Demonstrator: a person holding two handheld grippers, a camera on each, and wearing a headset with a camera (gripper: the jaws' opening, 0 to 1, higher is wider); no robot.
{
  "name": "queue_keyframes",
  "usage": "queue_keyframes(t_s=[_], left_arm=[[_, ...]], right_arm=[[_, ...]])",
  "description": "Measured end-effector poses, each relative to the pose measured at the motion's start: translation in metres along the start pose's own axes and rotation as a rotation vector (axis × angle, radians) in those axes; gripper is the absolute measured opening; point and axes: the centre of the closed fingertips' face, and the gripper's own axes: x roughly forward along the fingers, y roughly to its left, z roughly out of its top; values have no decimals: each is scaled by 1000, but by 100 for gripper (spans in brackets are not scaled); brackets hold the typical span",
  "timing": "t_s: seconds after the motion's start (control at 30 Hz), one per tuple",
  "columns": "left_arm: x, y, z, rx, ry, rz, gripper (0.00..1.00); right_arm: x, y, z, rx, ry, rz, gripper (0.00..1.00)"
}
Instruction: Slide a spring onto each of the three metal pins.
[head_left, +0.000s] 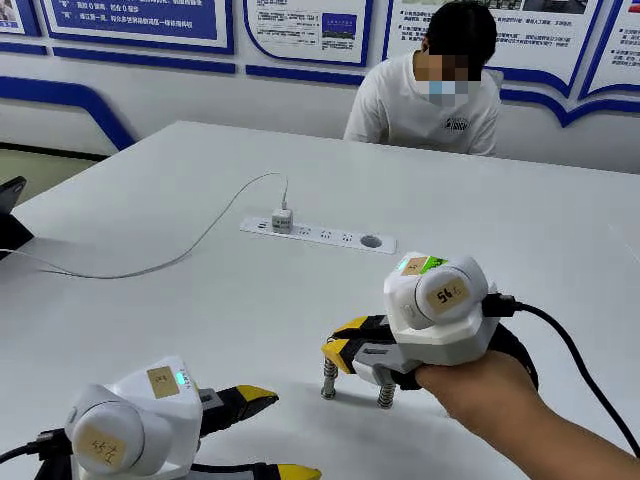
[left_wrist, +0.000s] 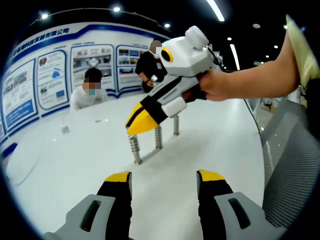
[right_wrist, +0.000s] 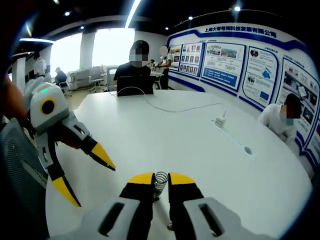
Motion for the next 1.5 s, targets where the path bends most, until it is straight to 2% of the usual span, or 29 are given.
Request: queue_keyframes(t_s=[0.67,1.0,1.13,1.5], left_arm=[[0,0,-3,-7,1,0,53],[-2,1,-3,-10,-1,4,53],[-1,1,-3,-10,-3,5,54],[0,2,-1,-11,-6,9,55]], right_arm=[[14,7,-23,-12,80,14,12],[14,6,-23,-2,77,14,12],[14,6,-25,2,81,13,16],[3,7,-22,16,59,2,21]])
